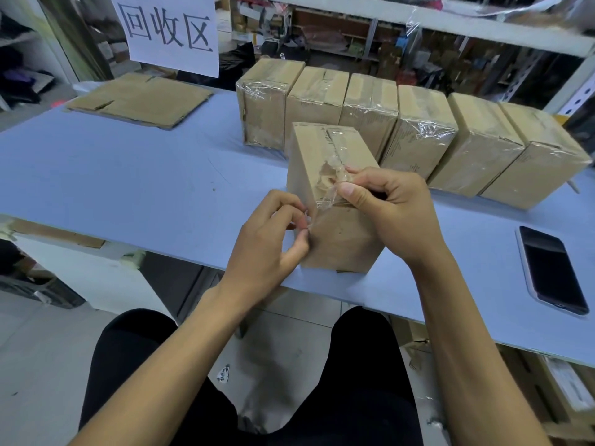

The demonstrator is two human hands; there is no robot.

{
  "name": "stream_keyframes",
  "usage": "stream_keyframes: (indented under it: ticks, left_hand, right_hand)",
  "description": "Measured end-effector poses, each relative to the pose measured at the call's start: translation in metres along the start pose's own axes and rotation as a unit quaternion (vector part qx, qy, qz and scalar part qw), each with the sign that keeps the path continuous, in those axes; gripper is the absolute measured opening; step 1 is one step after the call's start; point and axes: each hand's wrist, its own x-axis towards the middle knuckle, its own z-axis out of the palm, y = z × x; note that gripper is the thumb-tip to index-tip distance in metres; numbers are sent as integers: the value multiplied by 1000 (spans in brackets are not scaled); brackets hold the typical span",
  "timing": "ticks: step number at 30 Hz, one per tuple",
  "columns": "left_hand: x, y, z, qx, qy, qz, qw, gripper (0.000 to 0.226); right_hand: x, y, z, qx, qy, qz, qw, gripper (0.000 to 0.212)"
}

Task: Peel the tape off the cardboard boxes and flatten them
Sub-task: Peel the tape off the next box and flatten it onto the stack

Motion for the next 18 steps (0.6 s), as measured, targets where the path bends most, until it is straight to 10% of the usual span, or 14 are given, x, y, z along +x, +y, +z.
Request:
stream_keyframes:
  ticks: [18]
  left_hand:
    - [14,1,-1,60,-29,1,998,10]
  right_hand:
    - [-1,-3,1,-42,6,-4,999,21]
